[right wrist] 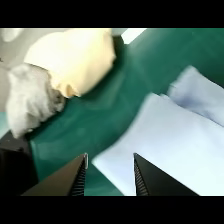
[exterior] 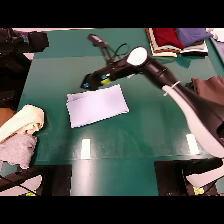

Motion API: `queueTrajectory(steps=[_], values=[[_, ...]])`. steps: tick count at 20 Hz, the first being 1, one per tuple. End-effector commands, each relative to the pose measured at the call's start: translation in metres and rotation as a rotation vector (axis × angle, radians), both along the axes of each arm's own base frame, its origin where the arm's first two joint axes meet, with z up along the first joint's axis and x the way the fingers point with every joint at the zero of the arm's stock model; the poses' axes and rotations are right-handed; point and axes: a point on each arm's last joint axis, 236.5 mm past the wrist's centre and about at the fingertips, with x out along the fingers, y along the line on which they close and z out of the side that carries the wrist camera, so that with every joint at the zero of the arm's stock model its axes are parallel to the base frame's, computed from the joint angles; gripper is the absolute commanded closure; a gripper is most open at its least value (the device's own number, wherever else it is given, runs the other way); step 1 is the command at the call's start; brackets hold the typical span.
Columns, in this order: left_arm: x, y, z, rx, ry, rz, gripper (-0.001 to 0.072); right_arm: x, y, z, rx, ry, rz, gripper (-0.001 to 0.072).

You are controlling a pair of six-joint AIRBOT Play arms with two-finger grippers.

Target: Fold the shirts.

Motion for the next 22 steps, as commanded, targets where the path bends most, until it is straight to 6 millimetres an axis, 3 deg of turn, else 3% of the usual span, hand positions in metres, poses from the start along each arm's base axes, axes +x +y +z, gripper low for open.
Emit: queueTrajectory(steps=[1, 3, 4, 5, 6, 7, 9, 12, 16, 17, 18, 20, 21, 22], values=[[-0.006, -0.007, -0.006, -0.011, 0.026, -0.023, 0.0682, 0.034, -0.1, -0.039, -0.158, 0.083, -0.152, 0.0377], [-0.005, -0.024, -0.005, 0.013, 0.001, -0.073, 0.0682, 0.047, -0.165, -0.079, -0.218, 0.2, -0.282, 0.0369], [-0.006, -0.035, -0.004, 0.021, -0.013, -0.1, 0.0682, 0.05, -0.189, -0.099, -0.227, 0.264, -0.337, 0.0281], [-0.007, -0.047, -0.002, 0.022, -0.026, -0.126, 0.0682, 0.05, -0.209, -0.121, -0.241, 0.326, -0.376, 0.0137], [-0.009, -0.058, 0.001, 0.019, -0.038, -0.147, 0.0682, 0.048, -0.221, -0.141, -0.254, 0.38, -0.398, 0.0062], [-0.011, -0.069, 0.003, 0.017, -0.051, -0.166, 0.0682, 0.044, -0.227, -0.161, -0.267, 0.434, -0.404, 0.0055], [-0.013, -0.082, 0.008, 0.016, -0.075, -0.191, 0.0682, 0.036, -0.214, -0.185, -0.239, 0.535, -0.383, 0.0055], [-0.014, -0.085, 0.008, 0.019, -0.079, -0.197, 0.0682, 0.034, -0.167, -0.2, -0.125, 0.625, -0.34, 0.0055], [-0.015, -0.084, 0.007, 0.026, -0.073, -0.196, 0.0682, 0.027, -0.104, -0.21, -0.146, 0.594, -0.203, 0.0058], [-0.015, -0.084, 0.006, 0.027, -0.069, -0.197, 0.0682, 0.024, -0.088, -0.21, -0.152, 0.581, -0.168, 0.0081], [-0.016, -0.084, 0.005, 0.028, -0.064, -0.198, 0.0682, 0.021, -0.073, -0.211, -0.158, 0.562, -0.135, 0.0223], [-0.018, -0.087, 0.004, 0.016, -0.054, -0.204, 0.0682, 0.019, -0.05, -0.209, -0.157, 0.515, -0.081, 0.0588], [-0.019, -0.09, 0.005, 0.0, -0.052, -0.21, 0.0682, 0.024, -0.044, -0.204, -0.153, 0.488, -0.076, 0.0686], [-0.02, -0.094, 0.005, -0.005, -0.052, -0.219, 0.0682, 0.033, -0.041, -0.196, -0.139, 0.457, -0.082, 0.0694]])
